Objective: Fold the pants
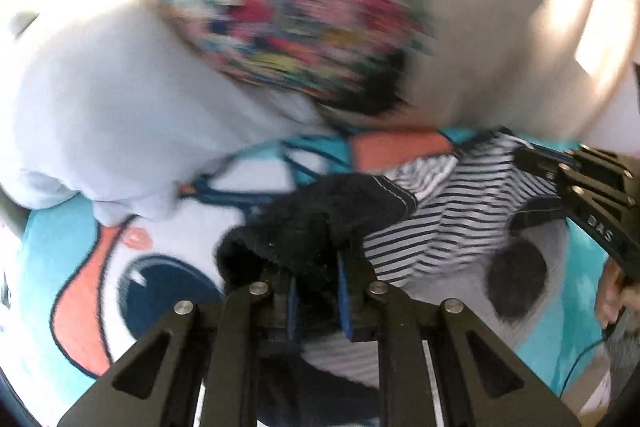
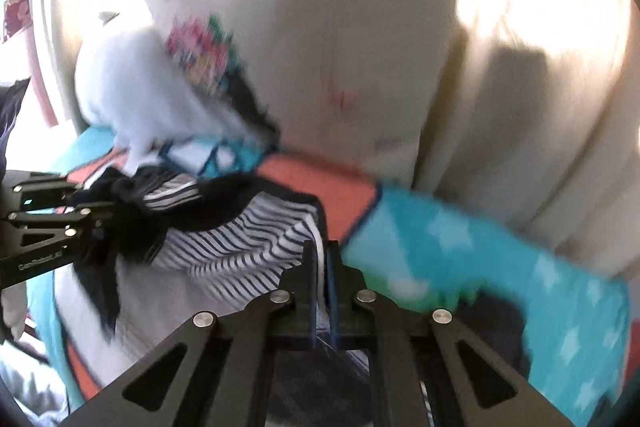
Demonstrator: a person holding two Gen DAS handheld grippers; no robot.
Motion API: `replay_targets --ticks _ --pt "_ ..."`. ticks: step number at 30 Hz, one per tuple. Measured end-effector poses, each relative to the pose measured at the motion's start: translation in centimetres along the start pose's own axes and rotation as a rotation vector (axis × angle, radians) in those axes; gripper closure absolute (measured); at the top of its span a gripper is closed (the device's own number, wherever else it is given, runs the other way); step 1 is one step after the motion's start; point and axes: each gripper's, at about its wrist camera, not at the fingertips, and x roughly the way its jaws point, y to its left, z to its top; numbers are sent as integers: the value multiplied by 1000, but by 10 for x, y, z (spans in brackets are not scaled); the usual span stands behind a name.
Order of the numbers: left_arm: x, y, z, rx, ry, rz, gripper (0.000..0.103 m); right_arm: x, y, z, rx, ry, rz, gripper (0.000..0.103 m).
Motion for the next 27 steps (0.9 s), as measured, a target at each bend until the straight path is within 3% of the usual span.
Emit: replay_targets --ticks 4,6,7,8,10,11,18,27 --pt "21 41 20 -170 37 41 81 32 23 32 -72 -12 -56 98" --pt "31 58 22 -243 78 10 72 52 36 38 -114 0 -79 95" --pt "35 66 21 -285 144 -32 65 64 41 39 -126 29 -86 85" --pt "36 77 17 -346 159 -93 62 72 43 39 -127 49 -86 75" --pt "32 89 12 -405 165 -147 59 76 43 38 -120 46 -99 44" --pt "28 94 10 -415 159 -153 58 74 41 38 -112 34 -107 41" --pt "-10 101 -15 -401 119 -162 42 14 -19 21 118 -33 -60 30" --pt "-12 67 -71 -267 163 -144 36 -61 -125 -91 534 -30 -30 25"
